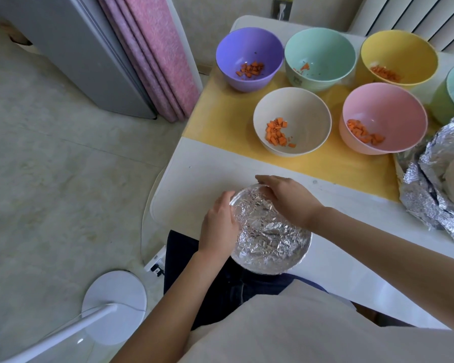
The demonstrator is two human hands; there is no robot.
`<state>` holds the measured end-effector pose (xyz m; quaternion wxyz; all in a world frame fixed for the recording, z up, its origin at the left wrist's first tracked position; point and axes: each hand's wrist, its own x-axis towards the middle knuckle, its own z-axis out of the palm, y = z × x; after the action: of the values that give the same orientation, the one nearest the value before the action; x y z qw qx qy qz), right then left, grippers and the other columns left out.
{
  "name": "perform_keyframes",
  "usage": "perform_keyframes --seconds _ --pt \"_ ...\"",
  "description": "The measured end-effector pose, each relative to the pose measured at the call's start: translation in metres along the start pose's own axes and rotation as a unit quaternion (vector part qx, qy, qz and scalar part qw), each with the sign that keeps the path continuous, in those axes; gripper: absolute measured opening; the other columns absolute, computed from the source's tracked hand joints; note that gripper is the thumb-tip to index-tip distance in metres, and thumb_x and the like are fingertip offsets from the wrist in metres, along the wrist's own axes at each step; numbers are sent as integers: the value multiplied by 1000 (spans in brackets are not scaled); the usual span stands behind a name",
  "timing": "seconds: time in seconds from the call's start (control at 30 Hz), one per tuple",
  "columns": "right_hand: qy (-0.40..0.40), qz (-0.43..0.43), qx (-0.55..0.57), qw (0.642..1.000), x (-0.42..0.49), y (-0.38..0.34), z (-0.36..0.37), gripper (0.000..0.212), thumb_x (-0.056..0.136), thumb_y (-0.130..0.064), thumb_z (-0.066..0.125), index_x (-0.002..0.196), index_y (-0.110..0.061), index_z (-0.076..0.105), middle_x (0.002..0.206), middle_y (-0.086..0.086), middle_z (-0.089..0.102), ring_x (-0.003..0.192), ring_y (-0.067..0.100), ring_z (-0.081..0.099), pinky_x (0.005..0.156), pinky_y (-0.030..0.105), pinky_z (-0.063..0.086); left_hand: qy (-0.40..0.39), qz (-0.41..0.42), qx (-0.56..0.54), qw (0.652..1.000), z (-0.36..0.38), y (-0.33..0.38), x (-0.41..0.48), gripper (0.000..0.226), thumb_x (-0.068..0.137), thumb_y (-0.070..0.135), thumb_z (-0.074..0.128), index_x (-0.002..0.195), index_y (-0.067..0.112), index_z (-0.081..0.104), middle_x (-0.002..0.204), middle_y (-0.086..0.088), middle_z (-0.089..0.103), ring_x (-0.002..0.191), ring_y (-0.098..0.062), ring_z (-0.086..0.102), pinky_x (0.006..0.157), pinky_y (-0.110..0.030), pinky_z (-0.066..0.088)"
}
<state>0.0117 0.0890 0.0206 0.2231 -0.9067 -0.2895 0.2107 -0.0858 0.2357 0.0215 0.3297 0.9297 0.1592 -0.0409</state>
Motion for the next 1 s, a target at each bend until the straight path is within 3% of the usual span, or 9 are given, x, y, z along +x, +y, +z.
perform_keyframes --seconds 0.07,0.17,0.27,0.47,0.67,0.8,0.87,0.93,1.0 --pt "-4 20 36 999 2 2 -5 33 101 -22 40 127 -10 55 121 8 63 109 28 59 94 39 44 5 0 -26 1000 2 0 3 29 96 5 43 123 8 52 120 -6 53 101 -18 53 81 -12 30" --pt "-38 22 54 998 6 4 -11 30 100 -22 41 111 -7 64 105 9 69 97 27 62 87 40 45 13 -18 -51 998 6 3 10 16 95 9 46 103 4 59 100 -2 47 84 -15 46 73 -15 31" --pt "-79 12 43 996 9 3 -15 32 100 -25 40 109 -7 66 98 8 70 91 25 62 82 35 45 33 -17 -49 998 9 5 12 12 94 7 49 94 4 60 91 2 44 82 -17 45 74 -22 35" --pt "-90 -35 60 994 7 -6 -13 28 99 -16 44 117 -14 65 103 3 70 84 16 56 72 18 32 59 22 -33 997 12 12 7 15 93 4 50 99 3 64 94 -7 51 88 -23 50 79 -31 42" --pt "-69 -60 48 995 3 -4 -7 26 97 -11 48 113 -14 67 101 4 72 92 25 64 80 27 42 74 40 -35 996 17 10 0 16 91 2 53 104 4 62 97 -9 56 91 -24 53 82 -34 44" --pt "-47 -74 18 996 -1 -2 2 25 95 -8 48 111 -12 67 101 4 72 92 27 66 79 31 47 40 17 -57 997 20 9 -1 30 95 7 47 125 4 52 122 -10 49 114 -22 47 97 -37 40" --pt "-33 -82 16 996 -3 -1 4 26 93 -4 50 110 -13 67 100 5 72 91 29 66 79 37 49 18 23 -59 998 21 8 0 31 97 8 43 126 5 52 131 -9 49 122 -20 45 103 -35 38" --pt "-17 -88 13 996 -5 0 6 28 91 -2 50 110 -14 67 99 5 72 88 29 66 76 39 49 13 28 -66 997 20 7 1 27 97 8 43 119 8 59 115 -7 61 105 -19 55 91 -29 42" --pt "-8 -89 4 996 -7 2 7 29 90 -2 50 111 -15 66 100 4 71 88 29 65 74 39 50 24 20 -74 997 19 8 1 22 96 9 44 107 7 63 94 -7 67 80 -18 56 70 -21 37"
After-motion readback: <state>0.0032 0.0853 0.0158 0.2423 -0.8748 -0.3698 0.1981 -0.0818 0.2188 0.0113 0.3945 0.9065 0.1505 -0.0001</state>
